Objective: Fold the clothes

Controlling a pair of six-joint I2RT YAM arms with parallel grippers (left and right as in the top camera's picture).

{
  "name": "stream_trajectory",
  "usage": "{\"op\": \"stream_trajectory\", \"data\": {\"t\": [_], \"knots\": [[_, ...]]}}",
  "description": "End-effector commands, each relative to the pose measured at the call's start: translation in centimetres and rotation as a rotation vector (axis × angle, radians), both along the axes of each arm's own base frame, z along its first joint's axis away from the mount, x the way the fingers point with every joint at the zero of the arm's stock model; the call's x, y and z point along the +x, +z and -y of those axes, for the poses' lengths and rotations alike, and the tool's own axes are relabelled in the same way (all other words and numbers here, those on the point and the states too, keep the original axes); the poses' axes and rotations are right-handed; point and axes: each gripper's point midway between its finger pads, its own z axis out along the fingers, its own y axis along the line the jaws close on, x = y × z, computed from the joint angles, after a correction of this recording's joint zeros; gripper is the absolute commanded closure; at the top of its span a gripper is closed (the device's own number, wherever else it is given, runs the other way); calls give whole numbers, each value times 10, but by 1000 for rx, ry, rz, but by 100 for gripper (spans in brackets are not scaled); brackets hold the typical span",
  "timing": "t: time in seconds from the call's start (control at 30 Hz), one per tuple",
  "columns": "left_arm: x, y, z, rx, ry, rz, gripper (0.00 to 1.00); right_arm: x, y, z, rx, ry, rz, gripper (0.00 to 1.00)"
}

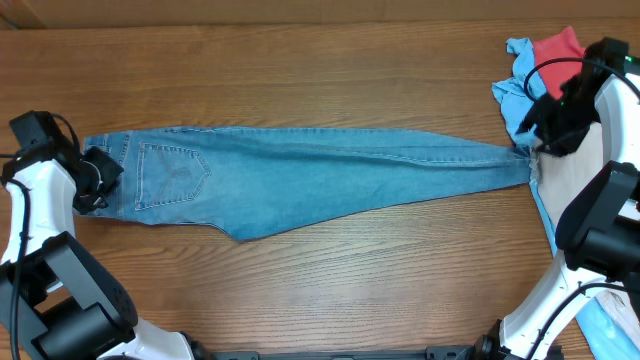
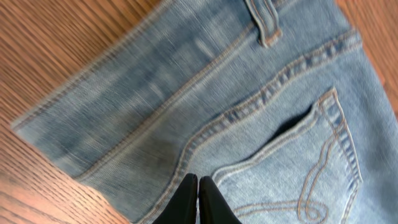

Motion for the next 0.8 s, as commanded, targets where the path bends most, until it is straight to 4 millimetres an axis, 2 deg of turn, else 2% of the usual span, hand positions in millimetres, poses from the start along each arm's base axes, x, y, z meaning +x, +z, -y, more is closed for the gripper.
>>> {"op": "stream_trajectory", "data": {"t": [0.0,0.07,0.1,0.37,0.47,0.57,0.7,0.77], "knots": [[9,3,12,7,-82,3,93,-17,10,-25,72,111,-30,49],[10,3,15,7,-89,3,93,-26,5,-40,92,194,-64,50],[11,3,16,7,-93,3,93,-31,-3,-54,102,253,-86,52],[11,3,18,6,-98,2,91,-42,-48,-118,110,478,-113,56],[10,3,19,4,-98,-2,90,-47,-57,-142,107,551,-120,56],[10,3,19,3,-98,-3,90,-43,-63,-162,88,606,-95,55],[9,2,19,1,-98,-8,90,-23,-69,-163,-32,584,-46,55],[8,2,20,-2,-98,-13,90,-1,-71,-154,-136,516,11,54]]}}
